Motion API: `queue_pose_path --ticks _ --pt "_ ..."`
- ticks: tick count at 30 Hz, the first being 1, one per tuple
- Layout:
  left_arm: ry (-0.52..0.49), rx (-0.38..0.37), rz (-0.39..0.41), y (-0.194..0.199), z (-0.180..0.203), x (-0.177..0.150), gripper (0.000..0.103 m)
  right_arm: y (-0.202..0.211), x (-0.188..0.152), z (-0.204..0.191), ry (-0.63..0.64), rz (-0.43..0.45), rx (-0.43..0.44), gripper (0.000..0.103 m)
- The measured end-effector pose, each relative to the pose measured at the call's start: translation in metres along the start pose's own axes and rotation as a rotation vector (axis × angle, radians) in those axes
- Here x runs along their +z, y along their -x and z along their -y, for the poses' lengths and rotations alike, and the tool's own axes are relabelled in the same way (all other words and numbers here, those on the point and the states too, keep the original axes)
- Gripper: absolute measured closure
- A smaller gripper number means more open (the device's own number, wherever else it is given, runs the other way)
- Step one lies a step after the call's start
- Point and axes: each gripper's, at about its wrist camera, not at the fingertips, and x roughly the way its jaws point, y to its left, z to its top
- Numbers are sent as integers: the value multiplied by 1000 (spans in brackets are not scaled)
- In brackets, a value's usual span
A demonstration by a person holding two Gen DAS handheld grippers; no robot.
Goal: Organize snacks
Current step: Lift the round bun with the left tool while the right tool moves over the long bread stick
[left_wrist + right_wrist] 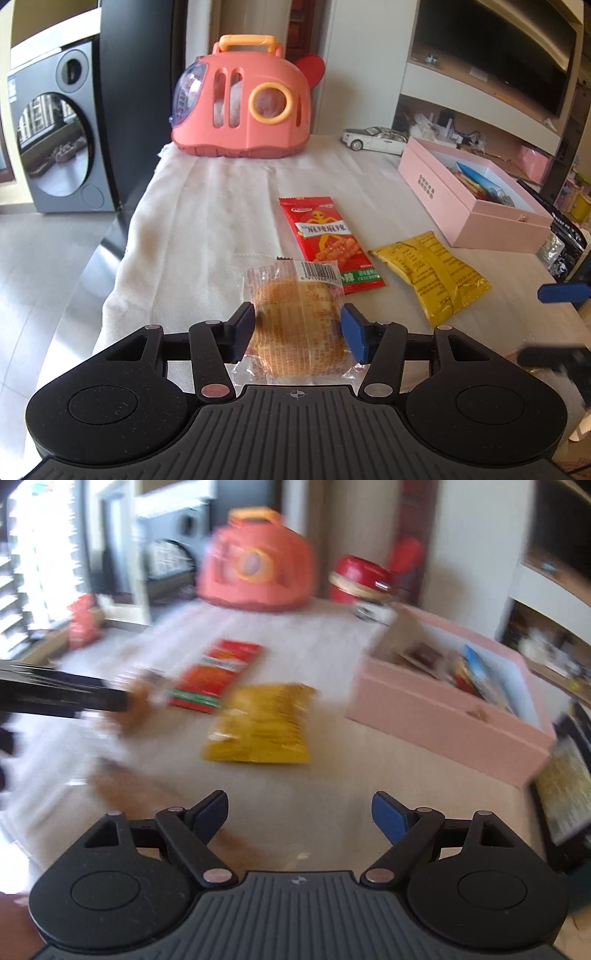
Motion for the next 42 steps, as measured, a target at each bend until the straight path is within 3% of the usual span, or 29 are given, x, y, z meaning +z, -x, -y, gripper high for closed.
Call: queue_pose_path --ticks 3,7,10,15,17,23,25,30,35,42 --pt "0 -1 -1 1 0 0 45 5 3 -27 135 0 99 16" --pt "-8 3 -2 3 -1 -1 45 -21 2 -73 321 -26 48 16" --pt "-11 13 -1 6 -4 -3 45 -41 2 -92 346 -61 41 17" --pt "18 14 3 9 -15 -6 43 -45 6 -81 235 -87 80 36" --pt "38 -1 6 9 -19 -7 43 -44 6 -66 182 -95 44 43" --pt "37 -25 6 10 -14 -8 46 -41 -2 0 -60 -122 -45 46" --pt "29 -78 -6 10 -6 -9 47 -39 -6 15 -112 -114 -76 45" --pt "-59 -172 -48 10 40 -20 48 -36 -16 41 -209 -97 -128 29" --pt "-199 -169 -51 13 88 -30 47 -32 -22 55 -250 -84 -197 23" --pt "-230 -167 -50 8 102 -32 46 -33 -32 52 -250 -47 -239 14"
